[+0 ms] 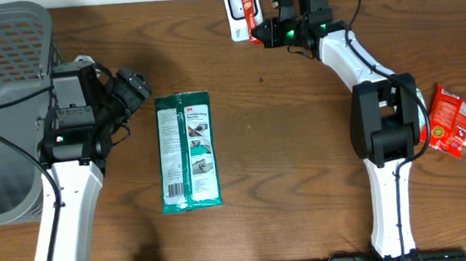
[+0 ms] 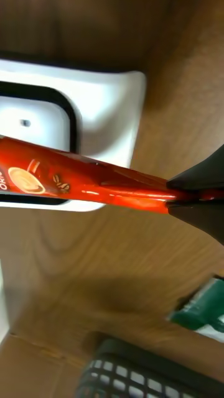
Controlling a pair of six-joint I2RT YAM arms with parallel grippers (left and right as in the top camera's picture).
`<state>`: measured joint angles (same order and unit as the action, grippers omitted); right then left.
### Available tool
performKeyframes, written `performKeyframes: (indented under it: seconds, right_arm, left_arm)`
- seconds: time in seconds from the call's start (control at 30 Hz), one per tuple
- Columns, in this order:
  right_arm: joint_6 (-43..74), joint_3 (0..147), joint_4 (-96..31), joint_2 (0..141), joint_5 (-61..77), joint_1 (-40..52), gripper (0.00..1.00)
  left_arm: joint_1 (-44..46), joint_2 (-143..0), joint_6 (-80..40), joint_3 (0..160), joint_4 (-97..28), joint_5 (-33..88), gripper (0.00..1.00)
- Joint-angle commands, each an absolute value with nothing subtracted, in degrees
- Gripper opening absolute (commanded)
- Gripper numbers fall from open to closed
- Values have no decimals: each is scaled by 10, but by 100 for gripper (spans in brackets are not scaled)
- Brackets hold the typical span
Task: Scan the item barcode
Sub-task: 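Hold the Nescafe packet against the scanner face with the right gripper, then carry the Nescafe packet right and drop it at the table's right edge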
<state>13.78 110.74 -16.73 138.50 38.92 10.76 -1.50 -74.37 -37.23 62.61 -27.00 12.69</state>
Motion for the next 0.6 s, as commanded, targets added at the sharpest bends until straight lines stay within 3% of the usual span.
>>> performKeyframes:
  seconds: [0.0, 0.2, 0.4, 0.57]
  right_arm:
    - [84, 1117, -220, 1289, 408, 92, 1]
    - [22, 1117, -434, 1120, 392, 78, 1]
    - [-5, 1116, -677, 999, 130, 28, 1]
    - [89, 1107, -819, 986, -98, -40, 1]
  left_arm:
    - [-17, -741, -362, 640, -272, 119, 85]
    - [-17, -741, -362, 640, -272, 119, 85]
    - [-17, -741, -362, 640, -272, 119, 85]
    - [-17, -741, -362, 640, -272, 119, 85]
